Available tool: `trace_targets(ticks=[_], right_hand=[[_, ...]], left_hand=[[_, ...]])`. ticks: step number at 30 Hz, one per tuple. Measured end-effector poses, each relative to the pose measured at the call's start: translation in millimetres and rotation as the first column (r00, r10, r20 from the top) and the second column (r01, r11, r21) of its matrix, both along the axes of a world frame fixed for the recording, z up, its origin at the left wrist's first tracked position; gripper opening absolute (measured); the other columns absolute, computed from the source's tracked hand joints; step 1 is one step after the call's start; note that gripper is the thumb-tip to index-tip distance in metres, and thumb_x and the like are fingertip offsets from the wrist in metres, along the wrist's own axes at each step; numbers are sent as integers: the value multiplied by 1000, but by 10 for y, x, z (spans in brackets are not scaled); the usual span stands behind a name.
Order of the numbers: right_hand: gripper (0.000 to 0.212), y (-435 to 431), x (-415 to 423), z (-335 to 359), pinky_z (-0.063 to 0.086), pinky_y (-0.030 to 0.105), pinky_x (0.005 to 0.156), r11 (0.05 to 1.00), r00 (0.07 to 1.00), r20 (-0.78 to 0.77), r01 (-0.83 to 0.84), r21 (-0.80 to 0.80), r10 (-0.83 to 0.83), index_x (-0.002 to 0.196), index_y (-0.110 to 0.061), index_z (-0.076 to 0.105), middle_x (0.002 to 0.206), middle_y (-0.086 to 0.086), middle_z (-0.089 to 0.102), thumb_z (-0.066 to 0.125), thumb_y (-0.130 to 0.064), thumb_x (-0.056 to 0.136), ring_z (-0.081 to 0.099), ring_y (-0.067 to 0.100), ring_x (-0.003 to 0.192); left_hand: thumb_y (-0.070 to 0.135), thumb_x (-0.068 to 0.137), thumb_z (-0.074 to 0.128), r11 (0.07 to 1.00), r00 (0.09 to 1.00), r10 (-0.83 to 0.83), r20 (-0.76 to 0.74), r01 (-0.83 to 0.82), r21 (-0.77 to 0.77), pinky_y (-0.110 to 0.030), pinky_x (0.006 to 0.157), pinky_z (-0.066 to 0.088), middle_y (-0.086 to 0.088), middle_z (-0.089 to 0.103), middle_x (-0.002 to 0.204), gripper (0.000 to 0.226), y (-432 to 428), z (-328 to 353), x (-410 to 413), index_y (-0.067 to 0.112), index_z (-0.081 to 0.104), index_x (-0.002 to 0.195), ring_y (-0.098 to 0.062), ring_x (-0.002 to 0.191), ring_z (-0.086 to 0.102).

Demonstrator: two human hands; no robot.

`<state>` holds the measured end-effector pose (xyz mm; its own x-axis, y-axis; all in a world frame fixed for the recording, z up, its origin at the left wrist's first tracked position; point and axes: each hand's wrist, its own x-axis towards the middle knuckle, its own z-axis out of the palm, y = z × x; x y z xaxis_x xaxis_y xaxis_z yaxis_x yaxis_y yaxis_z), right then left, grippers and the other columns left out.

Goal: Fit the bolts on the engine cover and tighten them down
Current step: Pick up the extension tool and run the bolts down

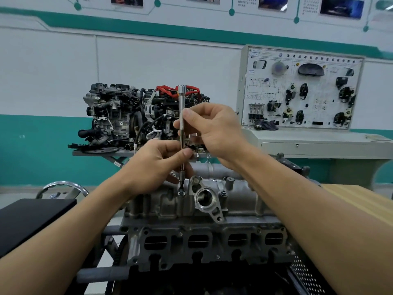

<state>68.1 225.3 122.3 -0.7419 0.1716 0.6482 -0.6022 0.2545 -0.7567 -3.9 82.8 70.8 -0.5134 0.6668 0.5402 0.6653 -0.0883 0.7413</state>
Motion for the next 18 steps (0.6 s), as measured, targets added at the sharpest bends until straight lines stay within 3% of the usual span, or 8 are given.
trace_targets(ticks=[3,7,10,12,14,16,18], right_hand=[[8,-36,-39,-34,50,16,57,997,997,-50,56,49,-53,89,-18,68,75,1,76,74,-13,89,69,6,64],[22,-54,-66,-72,56,19,62,986,974,-151,169,-9,-169,78,-16,71,68,-1,75,91,-15,69,72,10,64],[31,-50,-58,-68,58,21,66,986,976,-138,165,-28,-167,88,-17,69,69,0,73,92,-18,67,72,15,69],[26,-59,-36,-40,57,24,69,995,991,-80,104,-4,-104,96,-18,69,75,0,73,86,-21,76,70,14,72],[6,-67,-2,-7,56,29,71,999,1000,-22,-15,31,16,95,-17,71,87,5,75,69,-22,93,69,16,78],[20,-62,20,4,60,32,69,995,995,20,-96,8,96,95,-12,70,90,8,75,52,-16,103,70,22,78],[22,-33,35,11,60,32,66,994,994,13,-112,3,112,96,-7,68,85,8,73,47,-10,104,69,23,73]], left_hand=[[38,82,68,1000,1000,-1,3,1,24,-30,66,62,-10,78,83,36,-12,-12,16,9,70,105,-19,77,75],[40,76,74,991,997,71,15,-72,115,-29,61,58,-11,77,78,44,7,-16,29,0,66,89,-20,72,74],[37,83,67,993,998,58,8,-59,101,-26,60,56,-10,77,81,37,3,-15,33,0,69,85,-21,73,72],[37,88,59,999,1000,11,8,-11,49,-22,61,56,-7,78,88,36,-20,9,39,5,72,94,-20,79,73],[39,92,51,999,999,-35,31,36,-6,-24,64,57,-5,79,94,38,-33,26,42,9,71,105,-19,85,74],[41,97,44,997,996,-59,67,62,-49,-29,68,59,-5,78,97,41,-26,28,44,11,69,112,-19,89,74],[43,100,39,995,998,-41,54,46,-84,-34,72,57,-5,78,98,45,-11,29,51,11,68,115,-21,92,74]])
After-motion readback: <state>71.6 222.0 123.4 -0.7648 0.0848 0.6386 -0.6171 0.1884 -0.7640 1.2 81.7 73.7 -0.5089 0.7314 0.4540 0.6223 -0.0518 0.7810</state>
